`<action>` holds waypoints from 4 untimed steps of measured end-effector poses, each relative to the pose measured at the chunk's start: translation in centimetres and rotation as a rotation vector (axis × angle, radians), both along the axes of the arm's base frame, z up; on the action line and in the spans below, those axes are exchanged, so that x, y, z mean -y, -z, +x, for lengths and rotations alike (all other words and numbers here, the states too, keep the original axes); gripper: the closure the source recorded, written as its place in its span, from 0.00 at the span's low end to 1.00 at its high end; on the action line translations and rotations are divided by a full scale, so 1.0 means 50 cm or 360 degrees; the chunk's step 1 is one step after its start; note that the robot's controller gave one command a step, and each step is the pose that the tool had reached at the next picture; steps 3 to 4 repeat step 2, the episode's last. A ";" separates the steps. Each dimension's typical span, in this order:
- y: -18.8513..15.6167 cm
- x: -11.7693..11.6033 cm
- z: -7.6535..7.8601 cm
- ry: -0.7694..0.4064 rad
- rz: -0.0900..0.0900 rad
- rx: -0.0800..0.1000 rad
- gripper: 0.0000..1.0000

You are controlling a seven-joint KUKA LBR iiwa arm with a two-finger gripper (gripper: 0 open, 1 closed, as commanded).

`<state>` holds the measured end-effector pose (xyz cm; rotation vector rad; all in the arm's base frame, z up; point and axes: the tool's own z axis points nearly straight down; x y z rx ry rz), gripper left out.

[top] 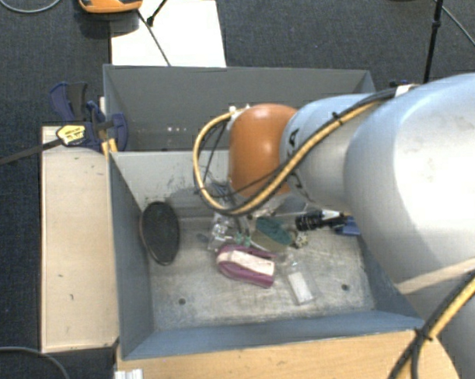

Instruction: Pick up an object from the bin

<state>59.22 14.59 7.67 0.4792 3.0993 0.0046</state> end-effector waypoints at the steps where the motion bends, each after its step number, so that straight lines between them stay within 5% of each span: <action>1: -0.275 -0.002 -0.018 -0.0419 -0.0003 0.0007 1.00; 4: -0.268 -0.001 -0.021 -0.0416 -0.0003 -0.0004 1.00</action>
Offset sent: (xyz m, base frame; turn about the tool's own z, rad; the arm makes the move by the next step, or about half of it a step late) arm -0.0110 0.0005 0.1335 -0.2627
